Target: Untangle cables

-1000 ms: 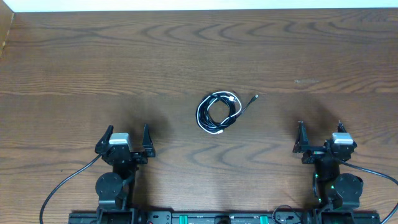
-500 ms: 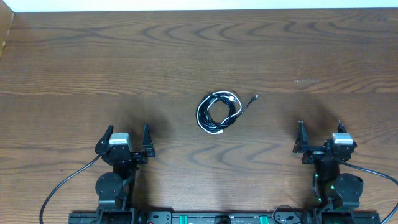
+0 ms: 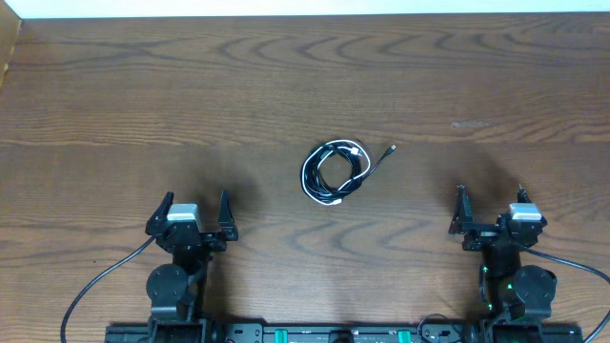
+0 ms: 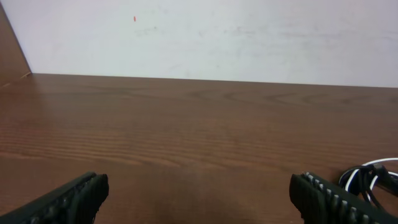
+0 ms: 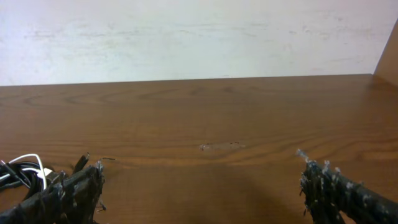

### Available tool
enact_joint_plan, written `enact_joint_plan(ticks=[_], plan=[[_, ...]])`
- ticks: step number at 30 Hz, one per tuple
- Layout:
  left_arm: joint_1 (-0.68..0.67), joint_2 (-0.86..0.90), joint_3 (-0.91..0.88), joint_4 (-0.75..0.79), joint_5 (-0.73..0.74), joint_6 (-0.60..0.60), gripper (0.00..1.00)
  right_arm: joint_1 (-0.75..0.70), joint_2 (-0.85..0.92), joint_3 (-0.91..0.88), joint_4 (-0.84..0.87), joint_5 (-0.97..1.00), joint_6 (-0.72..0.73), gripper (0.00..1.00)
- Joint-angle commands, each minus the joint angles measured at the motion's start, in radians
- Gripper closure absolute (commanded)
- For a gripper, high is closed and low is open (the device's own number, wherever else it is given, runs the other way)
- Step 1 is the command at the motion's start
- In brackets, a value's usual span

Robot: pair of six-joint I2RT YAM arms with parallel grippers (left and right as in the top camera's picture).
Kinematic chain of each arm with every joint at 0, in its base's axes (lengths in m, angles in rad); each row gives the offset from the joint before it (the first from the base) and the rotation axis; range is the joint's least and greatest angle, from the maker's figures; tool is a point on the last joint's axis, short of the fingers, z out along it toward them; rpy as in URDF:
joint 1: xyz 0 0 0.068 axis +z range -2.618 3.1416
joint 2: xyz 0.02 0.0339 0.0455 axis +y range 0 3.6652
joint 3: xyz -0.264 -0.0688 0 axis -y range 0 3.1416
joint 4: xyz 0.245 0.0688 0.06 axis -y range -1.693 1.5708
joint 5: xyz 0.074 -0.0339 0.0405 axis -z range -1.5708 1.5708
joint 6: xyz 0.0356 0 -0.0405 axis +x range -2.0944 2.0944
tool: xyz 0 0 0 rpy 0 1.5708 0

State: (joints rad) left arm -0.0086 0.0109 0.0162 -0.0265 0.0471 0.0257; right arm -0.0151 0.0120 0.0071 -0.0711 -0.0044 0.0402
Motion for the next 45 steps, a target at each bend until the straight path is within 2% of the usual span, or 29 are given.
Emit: enact_joint_plan(ticks=[1, 26, 30, 35, 38, 40, 45], plan=[[0.001, -0.005, -0.012, -0.044, -0.010, -0.005, 0.02, -0.004, -0.003, -0.002, -0.004, -0.005, -0.012, 0.01], [0.002, 0.000, -0.012, -0.034, -0.021, 0.014, 0.02, -0.004, -0.003, -0.002, -0.005, -0.005, -0.012, 0.01], [0.002, 0.000, -0.006, -0.005, -0.020, -0.036, 0.02, -0.004, -0.003, -0.002, -0.004, -0.005, -0.012, 0.01], [0.002, 0.000, 0.031, -0.002, -0.021, -0.039, 0.02, -0.004, -0.003, -0.002, -0.004, -0.006, -0.012, 0.01], [0.002, 0.000, 0.074, -0.047, -0.024, -0.039, 0.02, -0.004, -0.003, -0.002, -0.004, -0.005, -0.012, 0.01], [0.002, 0.001, 0.150, -0.156, -0.037, -0.035, 0.02, -0.004, -0.003, -0.002, -0.004, -0.005, -0.012, 0.01], [0.002, 0.012, 0.275, -0.287, -0.040, -0.008, 0.02, -0.004, -0.003, -0.002, -0.005, -0.006, -0.012, 0.01]])
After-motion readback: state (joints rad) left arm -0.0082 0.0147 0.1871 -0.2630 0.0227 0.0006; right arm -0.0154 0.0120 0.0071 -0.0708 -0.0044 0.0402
